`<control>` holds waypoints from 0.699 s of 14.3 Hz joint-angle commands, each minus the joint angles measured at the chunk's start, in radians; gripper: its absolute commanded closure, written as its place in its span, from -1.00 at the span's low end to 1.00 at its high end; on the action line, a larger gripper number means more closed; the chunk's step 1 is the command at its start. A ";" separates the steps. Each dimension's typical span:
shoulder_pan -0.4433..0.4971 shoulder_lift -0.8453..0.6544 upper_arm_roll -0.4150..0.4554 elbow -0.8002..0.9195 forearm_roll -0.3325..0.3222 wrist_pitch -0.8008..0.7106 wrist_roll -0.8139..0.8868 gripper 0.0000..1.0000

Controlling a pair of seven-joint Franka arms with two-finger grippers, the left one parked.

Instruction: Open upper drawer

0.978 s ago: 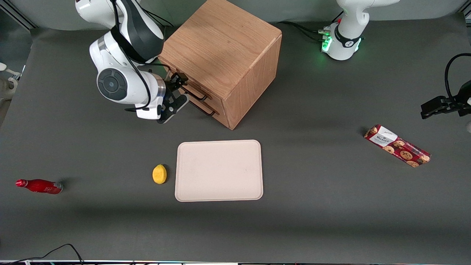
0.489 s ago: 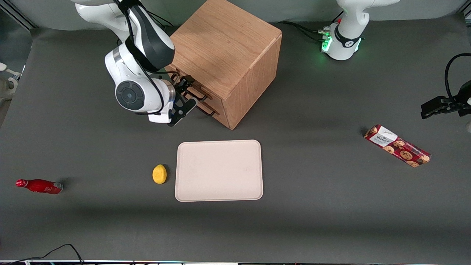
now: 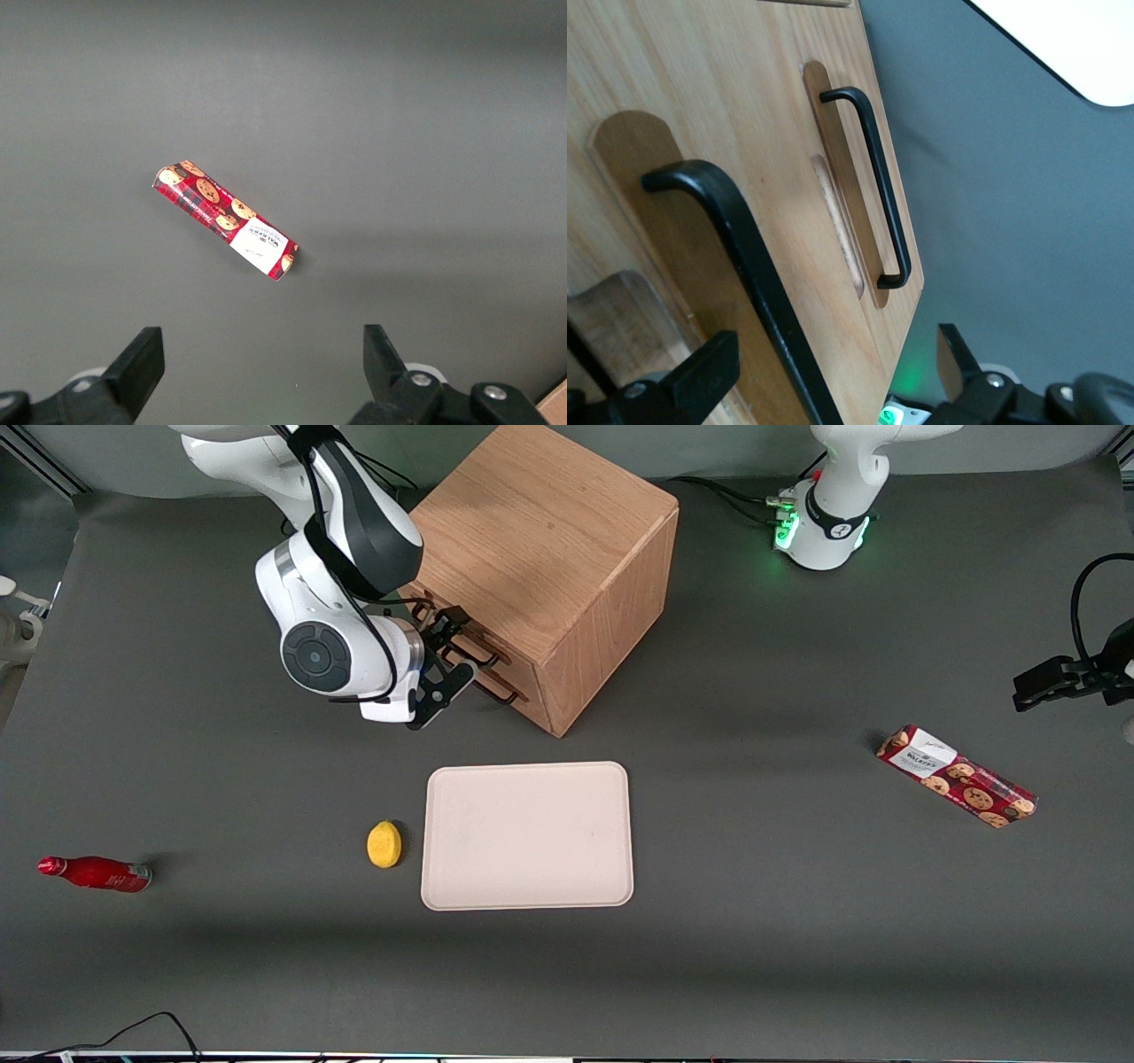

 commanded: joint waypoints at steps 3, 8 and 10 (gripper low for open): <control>0.005 0.031 -0.001 0.024 0.025 0.016 -0.038 -1.00; -0.004 0.042 -0.001 0.022 0.024 0.021 -0.122 -1.00; -0.006 0.042 -0.001 0.019 0.021 0.032 -0.148 -1.00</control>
